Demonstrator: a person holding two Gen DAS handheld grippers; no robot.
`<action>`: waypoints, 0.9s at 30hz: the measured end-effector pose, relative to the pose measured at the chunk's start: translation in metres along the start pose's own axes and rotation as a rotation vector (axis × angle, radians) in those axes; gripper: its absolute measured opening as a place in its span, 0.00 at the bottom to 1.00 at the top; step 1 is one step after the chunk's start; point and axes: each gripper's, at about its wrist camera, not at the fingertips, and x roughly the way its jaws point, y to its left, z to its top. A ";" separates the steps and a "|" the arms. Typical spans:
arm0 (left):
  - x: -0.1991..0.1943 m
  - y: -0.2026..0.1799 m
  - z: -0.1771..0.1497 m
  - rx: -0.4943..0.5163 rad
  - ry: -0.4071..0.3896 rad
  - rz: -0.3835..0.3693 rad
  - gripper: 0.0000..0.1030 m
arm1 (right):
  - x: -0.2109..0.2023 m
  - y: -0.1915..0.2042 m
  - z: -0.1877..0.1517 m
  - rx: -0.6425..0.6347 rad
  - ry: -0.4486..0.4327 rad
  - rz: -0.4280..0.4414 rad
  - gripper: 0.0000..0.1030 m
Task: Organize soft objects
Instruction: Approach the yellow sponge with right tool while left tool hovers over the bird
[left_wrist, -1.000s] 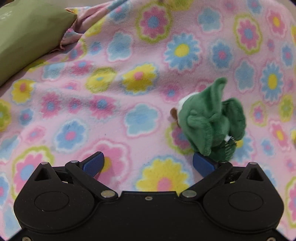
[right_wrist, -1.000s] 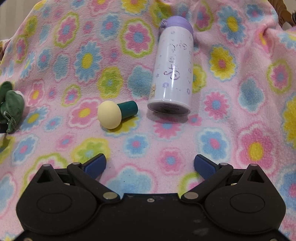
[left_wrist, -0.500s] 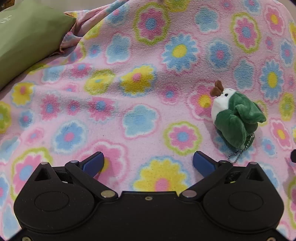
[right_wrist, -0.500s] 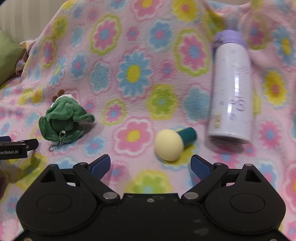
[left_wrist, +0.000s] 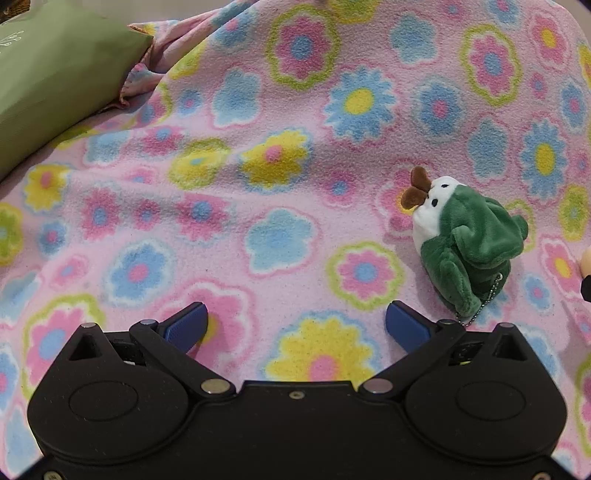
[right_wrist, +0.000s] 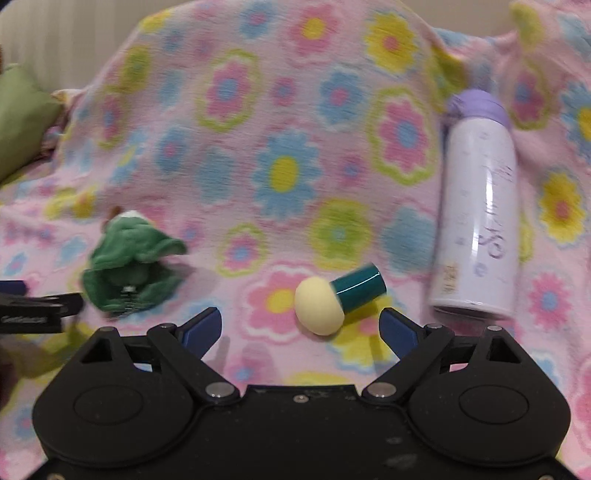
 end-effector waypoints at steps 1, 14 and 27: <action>0.000 0.000 0.000 0.000 0.000 0.000 0.97 | 0.002 -0.001 0.001 0.000 0.007 -0.009 0.84; 0.000 0.000 0.000 0.002 0.000 0.003 0.98 | 0.031 -0.018 0.012 -0.027 0.085 -0.047 0.62; 0.000 0.000 0.000 0.006 0.000 0.003 0.98 | 0.001 0.005 -0.001 0.080 0.133 0.012 0.55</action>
